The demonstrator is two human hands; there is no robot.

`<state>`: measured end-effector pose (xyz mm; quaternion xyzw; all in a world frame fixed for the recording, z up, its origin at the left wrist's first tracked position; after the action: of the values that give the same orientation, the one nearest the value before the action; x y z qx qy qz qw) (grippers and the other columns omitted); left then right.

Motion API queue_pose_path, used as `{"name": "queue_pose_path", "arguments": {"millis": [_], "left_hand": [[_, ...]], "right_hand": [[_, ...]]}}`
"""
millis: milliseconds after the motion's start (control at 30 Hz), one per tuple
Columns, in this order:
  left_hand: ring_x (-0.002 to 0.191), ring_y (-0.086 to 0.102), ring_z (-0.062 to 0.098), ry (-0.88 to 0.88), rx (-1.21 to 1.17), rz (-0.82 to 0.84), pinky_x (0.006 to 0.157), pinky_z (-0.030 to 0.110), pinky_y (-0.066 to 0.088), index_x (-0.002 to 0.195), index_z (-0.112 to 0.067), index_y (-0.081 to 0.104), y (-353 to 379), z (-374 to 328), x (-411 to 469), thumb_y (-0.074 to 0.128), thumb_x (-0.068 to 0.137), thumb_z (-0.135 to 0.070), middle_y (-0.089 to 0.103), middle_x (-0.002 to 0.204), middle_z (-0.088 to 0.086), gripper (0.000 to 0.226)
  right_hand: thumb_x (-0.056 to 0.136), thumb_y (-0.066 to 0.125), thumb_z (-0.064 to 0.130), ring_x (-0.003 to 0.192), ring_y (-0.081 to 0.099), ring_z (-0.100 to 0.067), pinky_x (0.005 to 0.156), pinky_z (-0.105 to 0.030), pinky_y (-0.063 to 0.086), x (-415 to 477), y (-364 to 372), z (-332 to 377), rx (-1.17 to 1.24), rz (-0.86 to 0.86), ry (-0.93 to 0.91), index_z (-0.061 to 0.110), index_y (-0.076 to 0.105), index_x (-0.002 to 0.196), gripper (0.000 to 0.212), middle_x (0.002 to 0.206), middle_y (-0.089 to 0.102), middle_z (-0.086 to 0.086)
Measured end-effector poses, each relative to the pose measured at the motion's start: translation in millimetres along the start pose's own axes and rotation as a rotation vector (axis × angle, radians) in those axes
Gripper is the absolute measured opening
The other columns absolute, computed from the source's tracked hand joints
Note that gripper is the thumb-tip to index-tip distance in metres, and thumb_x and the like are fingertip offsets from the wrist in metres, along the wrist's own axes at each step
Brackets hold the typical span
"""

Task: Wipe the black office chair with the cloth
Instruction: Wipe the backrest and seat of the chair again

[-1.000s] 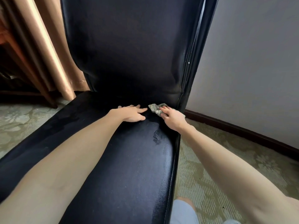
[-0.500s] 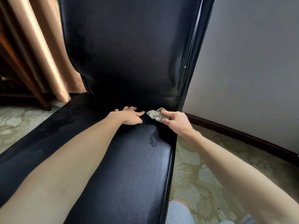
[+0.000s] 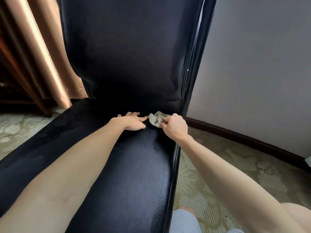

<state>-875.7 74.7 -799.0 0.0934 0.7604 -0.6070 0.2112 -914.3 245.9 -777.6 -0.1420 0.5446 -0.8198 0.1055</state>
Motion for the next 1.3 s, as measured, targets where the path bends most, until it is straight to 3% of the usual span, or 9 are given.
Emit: {"name": "queue_pose_path", "arguments": {"millis": [133,333,433,533,600,667,800,900,1300], "left_hand": [[0.149,-0.008,0.02,-0.009,-0.006,-0.007,0.114,0.059,-0.004,0.152,-0.041,0.019,-0.6,3.2,2.8,0.04,0.097,-0.042,0.001,0.163,-0.008,0.059],[0.149,-0.009,0.019,-0.013,-0.012,0.002,0.114,0.058,-0.004,0.152,-0.044,0.017,-1.0,4.9,5.5,0.04,0.096,-0.045,0.0,0.163,-0.01,0.06],[0.149,-0.01,0.019,-0.011,-0.009,0.0,0.114,0.059,-0.004,0.152,-0.043,0.016,0.4,5.0,4.1,0.04,0.097,-0.045,-0.001,0.163,-0.009,0.06],[0.149,-0.011,0.019,-0.008,-0.012,0.005,0.114,0.059,-0.005,0.151,-0.046,0.013,1.2,5.2,3.7,0.04,0.097,-0.045,-0.001,0.163,-0.008,0.06],[0.149,-0.011,0.02,-0.004,-0.012,0.015,0.114,0.058,-0.005,0.15,-0.05,0.011,1.3,4.5,4.1,0.04,0.097,-0.046,-0.001,0.163,-0.008,0.06],[0.149,-0.011,0.02,0.002,-0.009,0.024,0.114,0.058,-0.006,0.15,-0.051,0.011,0.9,3.8,4.1,0.039,0.097,-0.046,-0.001,0.163,-0.008,0.06],[0.149,-0.012,0.021,0.008,-0.005,0.031,0.114,0.059,-0.006,0.15,-0.051,0.01,2.4,2.2,3.4,0.037,0.099,-0.046,-0.003,0.163,-0.008,0.059],[0.149,-0.012,0.021,0.008,0.004,0.038,0.114,0.06,-0.006,0.151,-0.05,0.008,2.2,1.5,3.1,0.036,0.099,-0.046,-0.004,0.164,-0.007,0.059],[0.149,-0.014,0.02,0.014,-0.017,0.034,0.113,0.059,-0.009,0.151,-0.05,0.009,5.2,2.3,2.5,0.034,0.1,-0.044,-0.004,0.163,-0.008,0.057]], "right_hand": [[0.095,0.047,0.039,0.13,0.043,-0.024,0.104,-0.038,0.039,-7.7,13.3,14.1,0.051,0.093,-0.155,0.027,0.059,0.131,0.039,0.137,0.055,0.002],[0.092,0.042,0.061,0.143,0.027,-0.023,0.111,-0.042,0.029,-6.1,12.9,1.6,0.064,0.136,-0.031,0.033,0.045,0.142,0.057,0.156,0.03,-0.002],[0.091,0.049,0.054,0.138,0.035,-0.023,0.108,-0.039,0.032,-0.1,18.5,9.6,0.027,0.113,-0.025,0.033,0.05,0.138,0.051,0.15,0.041,-0.003],[0.089,0.057,0.04,0.117,0.057,-0.027,0.097,-0.034,0.044,4.3,7.1,5.4,0.023,0.079,-0.047,0.03,0.065,0.122,0.036,0.127,0.063,-0.003],[0.089,0.058,0.034,0.109,0.06,-0.029,0.093,-0.033,0.047,0.3,0.8,-2.8,0.031,0.062,-0.069,0.029,0.069,0.117,0.03,0.118,0.068,-0.003],[0.091,0.058,0.031,0.112,0.059,-0.029,0.096,-0.034,0.046,-5.2,-7.2,-12.8,0.02,-0.011,-0.096,0.025,0.068,0.12,0.031,0.124,0.065,-0.003],[0.093,0.059,0.023,0.122,0.056,-0.023,0.092,-0.035,0.048,-14.0,-33.1,-34.7,0.043,-0.336,-0.179,0.018,0.066,0.121,0.03,0.134,0.059,-0.002],[0.094,0.06,0.022,0.134,0.046,-0.017,0.101,-0.033,0.044,-13.7,-39.8,-41.6,0.102,-0.434,-0.195,0.017,0.064,0.126,0.032,0.139,0.054,-0.004],[0.101,0.046,0.032,0.141,0.033,-0.013,0.108,-0.032,0.035,4.5,-9.7,-32.5,0.078,-0.222,-0.036,0.025,0.052,0.137,0.038,0.152,0.038,0.003]]}}
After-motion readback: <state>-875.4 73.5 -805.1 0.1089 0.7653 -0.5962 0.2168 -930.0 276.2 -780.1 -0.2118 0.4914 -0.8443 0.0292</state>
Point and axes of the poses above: each hand's wrist, its own x-axis towards the middle knuckle, its own y-axis out of the palm, z = x × y, the point moved 8 cm from there along x, towards the middle knuckle
